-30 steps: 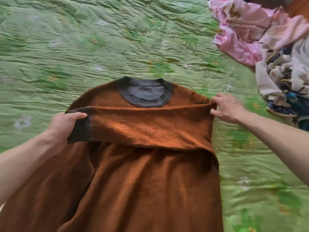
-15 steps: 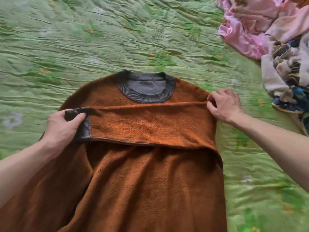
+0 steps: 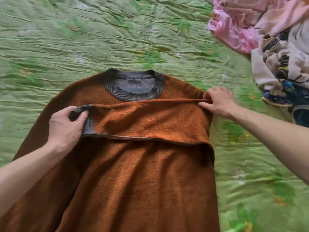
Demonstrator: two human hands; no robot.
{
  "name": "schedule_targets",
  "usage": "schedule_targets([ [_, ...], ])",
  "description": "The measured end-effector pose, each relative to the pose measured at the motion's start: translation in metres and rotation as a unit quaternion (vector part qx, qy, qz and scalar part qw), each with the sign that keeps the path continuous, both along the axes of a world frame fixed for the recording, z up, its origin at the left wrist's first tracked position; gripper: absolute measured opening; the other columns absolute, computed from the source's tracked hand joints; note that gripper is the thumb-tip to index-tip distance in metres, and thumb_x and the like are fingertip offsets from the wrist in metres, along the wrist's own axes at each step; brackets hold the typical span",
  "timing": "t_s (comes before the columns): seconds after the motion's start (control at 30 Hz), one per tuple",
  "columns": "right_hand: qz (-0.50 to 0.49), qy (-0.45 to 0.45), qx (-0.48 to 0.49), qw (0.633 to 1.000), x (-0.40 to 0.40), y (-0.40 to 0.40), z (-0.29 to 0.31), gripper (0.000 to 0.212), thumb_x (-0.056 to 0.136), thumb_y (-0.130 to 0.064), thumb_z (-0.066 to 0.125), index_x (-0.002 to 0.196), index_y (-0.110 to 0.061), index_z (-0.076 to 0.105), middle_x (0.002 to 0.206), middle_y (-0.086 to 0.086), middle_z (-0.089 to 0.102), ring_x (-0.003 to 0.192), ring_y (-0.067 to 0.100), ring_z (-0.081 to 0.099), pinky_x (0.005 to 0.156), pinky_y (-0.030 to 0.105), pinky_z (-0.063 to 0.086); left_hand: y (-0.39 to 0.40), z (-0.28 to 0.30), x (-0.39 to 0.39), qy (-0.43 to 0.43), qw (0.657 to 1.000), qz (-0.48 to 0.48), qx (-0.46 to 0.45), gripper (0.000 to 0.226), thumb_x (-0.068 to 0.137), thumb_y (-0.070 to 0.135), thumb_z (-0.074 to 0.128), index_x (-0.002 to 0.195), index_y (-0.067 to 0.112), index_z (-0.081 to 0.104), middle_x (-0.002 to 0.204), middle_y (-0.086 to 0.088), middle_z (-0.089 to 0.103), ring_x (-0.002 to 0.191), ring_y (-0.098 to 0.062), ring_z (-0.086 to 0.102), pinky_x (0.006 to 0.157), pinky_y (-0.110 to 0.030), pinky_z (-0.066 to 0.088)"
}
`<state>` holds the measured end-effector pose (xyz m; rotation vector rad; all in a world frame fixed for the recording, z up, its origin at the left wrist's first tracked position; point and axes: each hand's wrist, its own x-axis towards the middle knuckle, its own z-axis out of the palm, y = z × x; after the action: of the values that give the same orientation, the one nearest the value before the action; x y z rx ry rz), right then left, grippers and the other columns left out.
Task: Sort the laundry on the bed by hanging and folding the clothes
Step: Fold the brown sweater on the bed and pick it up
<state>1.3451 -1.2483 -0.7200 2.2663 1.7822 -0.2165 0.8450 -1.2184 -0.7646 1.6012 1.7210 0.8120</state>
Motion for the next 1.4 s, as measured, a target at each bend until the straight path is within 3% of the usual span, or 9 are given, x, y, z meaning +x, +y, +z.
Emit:
schedule_targets([
  [0.17,0.067,0.064,0.185,0.978,-0.060,-0.042,-0.014,0.052,0.103,-0.035,0.056,0.148,-0.010,0.047,0.153,0.013,0.041,0.139,0.031,0.041,0.116,0.050,0.038,0.007,-0.009,-0.008,0.053,0.997,0.044,-0.016,0.021,0.096,0.036,0.072,0.094,0.015,0.074,0.087,-0.003,0.071,0.086,-0.027,0.067,0.080,-0.037,0.048],
  [0.27,0.165,0.128,0.105,0.972,-0.097,-0.075,-0.039,0.065,0.108,-0.047,0.040,0.164,-0.017,0.025,0.173,0.001,0.018,0.160,0.017,0.011,0.129,0.042,0.016,0.005,-0.010,-0.011,0.057,0.997,0.041,-0.013,0.023,0.096,0.041,0.072,0.093,0.018,0.072,0.085,0.000,0.071,0.084,-0.026,0.067,0.079,-0.038,0.050],
  [0.47,0.008,0.077,0.025,0.997,-0.062,-0.119,-0.059,0.084,0.101,-0.070,0.018,0.165,-0.025,-0.011,0.173,-0.005,-0.016,0.158,0.009,-0.014,0.130,0.039,0.003,0.002,-0.005,-0.008,0.062,0.998,0.023,0.011,0.019,0.097,0.038,0.071,0.096,0.020,0.072,0.085,0.004,0.068,0.083,-0.021,0.066,0.078,-0.037,0.048],
  [0.6,0.017,0.084,0.017,0.996,-0.057,-0.111,-0.050,0.082,0.102,-0.070,0.014,0.167,-0.022,0.000,0.175,-0.001,-0.003,0.160,0.011,-0.004,0.131,0.042,0.005,-0.007,-0.007,-0.005,0.069,0.997,0.025,0.006,0.015,0.099,0.035,0.069,0.096,0.021,0.070,0.086,0.003,0.067,0.083,-0.022,0.063,0.079,-0.038,0.048],
  [0.73,-0.038,0.091,0.156,0.983,-0.084,-0.090,-0.043,0.066,0.108,-0.053,0.025,0.164,-0.018,0.026,0.173,0.003,0.019,0.160,0.017,0.011,0.130,0.041,0.008,-0.008,-0.011,-0.007,0.068,0.996,0.051,-0.013,0.024,0.101,0.037,0.065,0.088,0.016,0.067,0.082,0.001,0.065,0.081,-0.027,0.063,0.076,-0.039,0.046],
  [0.93,-0.177,0.088,0.101,0.975,-0.103,-0.044,-0.061,0.077,0.108,-0.055,0.024,0.166,-0.010,0.000,0.174,0.008,-0.004,0.161,0.019,-0.006,0.130,0.040,-0.001,-0.002,-0.013,-0.013,0.143,0.988,0.059,-0.017,0.035,0.101,0.042,0.062,0.083,0.013,0.058,0.077,-0.006,0.060,0.080,-0.040,0.065,0.069,-0.040,0.043],
  [1.17,-0.164,0.064,0.067,0.982,-0.105,-0.041,-0.063,0.078,0.108,-0.051,0.024,0.165,-0.006,-0.005,0.174,0.012,-0.010,0.160,0.022,-0.010,0.130,0.041,-0.003,-0.014,-0.020,-0.010,0.128,0.989,0.073,-0.007,0.026,0.103,0.041,0.059,0.097,0.017,0.051,0.092,-0.015,0.070,0.088,-0.041,0.068,0.073,-0.039,0.040],
  [1.27,-0.130,0.051,0.085,0.987,-0.122,-0.049,-0.058,0.075,0.108,-0.051,0.025,0.166,-0.011,0.000,0.174,0.007,-0.008,0.160,0.019,-0.010,0.130,0.046,-0.002,-0.028,-0.014,-0.025,0.102,0.993,0.057,0.023,0.018,0.105,0.034,0.055,0.116,0.020,0.053,0.109,-0.006,0.067,0.099,-0.033,0.064,0.077,-0.037,0.042],
  [1.4,0.000,0.067,0.033,0.997,-0.183,-0.058,-0.056,0.079,0.103,-0.064,0.014,0.165,-0.021,-0.007,0.173,-0.002,-0.017,0.157,0.011,-0.022,0.126,0.047,-0.013,-0.048,-0.015,-0.080,0.269,0.962,0.027,0.040,0.042,0.097,0.031,0.063,0.136,0.018,0.055,0.128,-0.014,0.053,0.117,-0.039,0.050,0.098,-0.054,0.042],
])
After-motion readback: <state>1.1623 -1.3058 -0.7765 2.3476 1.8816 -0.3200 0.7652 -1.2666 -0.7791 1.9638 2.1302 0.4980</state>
